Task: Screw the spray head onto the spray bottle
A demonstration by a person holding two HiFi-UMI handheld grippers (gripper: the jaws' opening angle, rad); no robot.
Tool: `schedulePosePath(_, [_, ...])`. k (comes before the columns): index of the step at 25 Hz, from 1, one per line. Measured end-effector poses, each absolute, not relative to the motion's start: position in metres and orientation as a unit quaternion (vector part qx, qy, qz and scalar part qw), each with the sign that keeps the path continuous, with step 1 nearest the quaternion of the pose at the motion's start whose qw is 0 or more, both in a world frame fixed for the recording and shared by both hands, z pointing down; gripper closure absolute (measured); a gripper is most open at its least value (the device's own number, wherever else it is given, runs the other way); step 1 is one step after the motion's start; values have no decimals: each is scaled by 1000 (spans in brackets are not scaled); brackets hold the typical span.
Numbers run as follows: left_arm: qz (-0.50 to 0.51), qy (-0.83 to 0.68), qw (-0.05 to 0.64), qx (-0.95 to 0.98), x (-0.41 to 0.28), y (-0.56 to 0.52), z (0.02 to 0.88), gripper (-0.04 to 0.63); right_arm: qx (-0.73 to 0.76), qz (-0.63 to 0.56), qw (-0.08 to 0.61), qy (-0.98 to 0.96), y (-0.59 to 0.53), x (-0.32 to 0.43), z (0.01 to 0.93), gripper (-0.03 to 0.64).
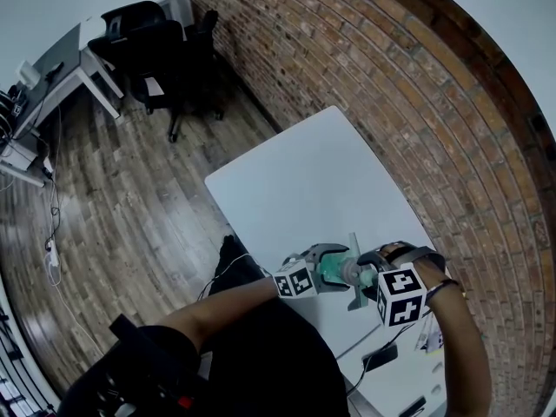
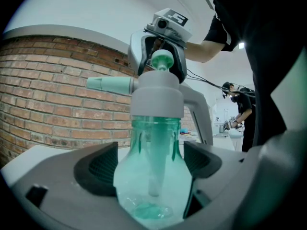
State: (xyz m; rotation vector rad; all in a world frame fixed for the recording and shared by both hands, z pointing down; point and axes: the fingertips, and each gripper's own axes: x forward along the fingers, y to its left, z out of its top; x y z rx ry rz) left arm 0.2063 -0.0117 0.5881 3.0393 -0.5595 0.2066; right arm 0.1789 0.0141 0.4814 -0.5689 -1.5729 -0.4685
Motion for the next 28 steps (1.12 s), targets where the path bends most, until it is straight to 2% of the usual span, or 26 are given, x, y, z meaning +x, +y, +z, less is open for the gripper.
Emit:
schedulePosePath(4, [63, -180, 20, 981, 205, -11, 586, 178, -225, -177, 620, -731, 21, 163, 474, 357])
schedulePosePath(6, [63, -180, 20, 981, 205, -11, 586, 178, -183, -160, 632, -736, 13, 159, 476, 357])
schedulePosePath(14, [66, -176, 21, 982, 207, -11, 588, 178, 3, 21, 649, -761, 0, 158, 479, 358])
schedulePosePath(18, [69, -174, 20, 982, 206, -10, 588, 178, 27, 30, 666, -745, -2, 170, 490, 357])
schedulePosePath(28, [66, -175, 16, 982, 208, -10, 587, 178, 37, 58, 659, -749, -4, 171, 500, 357])
